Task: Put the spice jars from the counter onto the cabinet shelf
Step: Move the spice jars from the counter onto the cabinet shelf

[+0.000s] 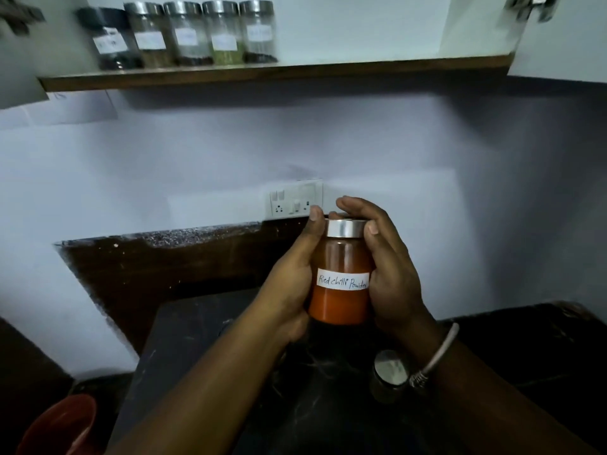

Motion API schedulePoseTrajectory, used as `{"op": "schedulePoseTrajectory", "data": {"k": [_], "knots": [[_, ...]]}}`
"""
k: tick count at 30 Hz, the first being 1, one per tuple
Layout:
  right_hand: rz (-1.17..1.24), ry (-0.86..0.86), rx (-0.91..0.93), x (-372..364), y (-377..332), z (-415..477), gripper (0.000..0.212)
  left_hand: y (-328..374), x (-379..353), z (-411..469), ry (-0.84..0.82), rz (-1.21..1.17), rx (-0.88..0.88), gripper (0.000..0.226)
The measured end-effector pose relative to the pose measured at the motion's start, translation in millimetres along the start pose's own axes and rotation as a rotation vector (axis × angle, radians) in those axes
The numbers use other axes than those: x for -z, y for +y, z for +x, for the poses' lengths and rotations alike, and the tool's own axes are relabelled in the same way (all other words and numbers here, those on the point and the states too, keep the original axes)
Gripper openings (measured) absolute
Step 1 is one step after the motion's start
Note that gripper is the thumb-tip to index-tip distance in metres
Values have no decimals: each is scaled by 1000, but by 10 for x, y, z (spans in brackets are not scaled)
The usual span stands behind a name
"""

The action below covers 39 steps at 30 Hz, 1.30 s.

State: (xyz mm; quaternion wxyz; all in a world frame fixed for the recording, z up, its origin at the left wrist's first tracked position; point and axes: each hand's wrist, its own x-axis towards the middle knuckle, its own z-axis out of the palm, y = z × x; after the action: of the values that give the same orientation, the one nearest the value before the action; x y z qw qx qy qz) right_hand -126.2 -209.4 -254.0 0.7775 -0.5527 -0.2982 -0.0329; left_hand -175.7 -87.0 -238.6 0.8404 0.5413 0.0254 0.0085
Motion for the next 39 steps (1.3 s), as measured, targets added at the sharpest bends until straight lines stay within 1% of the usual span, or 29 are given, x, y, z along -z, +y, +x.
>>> {"op": "schedulePoseTrajectory", "data": {"k": [7, 10, 13, 16, 18, 21, 24, 25, 26, 27, 29, 30, 31, 32, 33, 34, 36, 39], "knots": [[-18, -46, -30, -23, -250, 150, 37, 212, -100, 20, 28, -8, -35, 60], [-48, -78, -69, -11, -324, 222, 42, 290, -106, 56, 36, 2, -41, 65], [-187, -126, -60, 53, -497, 365, 62, 462, -112, 149, 17, 22, -66, 71], [-509, -199, 61, 66, -793, 516, 90, 805, -186, 309, -50, 55, -120, 73], [-676, -228, 99, 17, -912, 621, 105, 1033, -266, 433, -82, 76, -167, 68], [-762, -195, 180, -121, -1144, 1000, 118, 1512, -430, 662, -98, 159, -284, 61], [-818, -171, 309, -210, -1405, 1614, 122, 2053, -574, 908, -94, 278, -434, 60], [-835, -173, 339, -239, -1474, 1860, 122, 2231, -580, 1007, -81, 328, -497, 62], [-850, -173, 357, -282, -1519, 2136, 121, 2398, -539, 1157, -19, 420, -559, 64], [-862, -169, 363, -326, -1537, 2405, 119, 2542, -442, 1356, 116, 606, -624, 67], [-888, -152, 351, -435, -1489, 2953, 115, 2749, -100, 1788, 485, 1150, -776, 65], [-906, -147, 331, -479, -1421, 3200, 113, 2786, 101, 1963, 604, 1411, -757, 62], [-928, -151, 307, -525, -1329, 3451, 112, 2789, 297, 2120, 657, 1595, -675, 59], [-953, -161, 275, -559, -1227, 3668, 112, 2742, 475, 2242, 671, 1720, -587, 59], [-976, -177, 243, -586, -1114, 3883, 112, 2681, 614, 2336, 681, 1802, -550, 58], [-992, -192, 211, -607, -994, 4099, 111, 2638, 718, 2436, 685, 1851, -569, 57], [-1008, -193, 152, -614, -761, 4453, 108, 2626, 810, 2566, 676, 1847, -638, 55], [-1041, -175, 86, -636, -471, 4849, 102, 2674, 886, 2677, 674, 1827, -633, 50]]}}
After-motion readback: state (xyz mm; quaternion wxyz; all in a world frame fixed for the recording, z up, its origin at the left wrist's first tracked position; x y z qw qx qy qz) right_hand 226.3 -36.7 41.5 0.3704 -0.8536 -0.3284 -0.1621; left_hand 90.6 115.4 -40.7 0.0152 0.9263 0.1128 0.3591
